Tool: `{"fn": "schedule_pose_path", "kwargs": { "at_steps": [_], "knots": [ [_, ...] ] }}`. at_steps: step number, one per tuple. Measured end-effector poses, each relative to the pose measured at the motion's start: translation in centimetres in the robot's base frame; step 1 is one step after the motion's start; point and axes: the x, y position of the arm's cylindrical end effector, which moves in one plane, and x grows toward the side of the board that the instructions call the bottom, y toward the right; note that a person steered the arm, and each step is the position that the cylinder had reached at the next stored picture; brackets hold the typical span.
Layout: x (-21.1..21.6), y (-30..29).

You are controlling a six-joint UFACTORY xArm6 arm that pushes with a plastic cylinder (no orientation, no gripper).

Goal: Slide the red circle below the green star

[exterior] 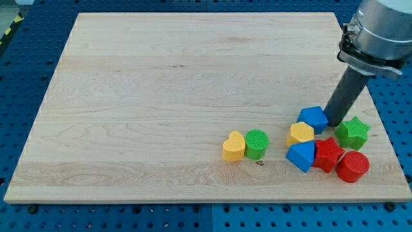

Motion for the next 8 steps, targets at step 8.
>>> {"fn": "schedule_pose_path", "kwargs": {
  "at_steps": [8],
  "knots": [
    [13.1, 4.4]
  ]
}}
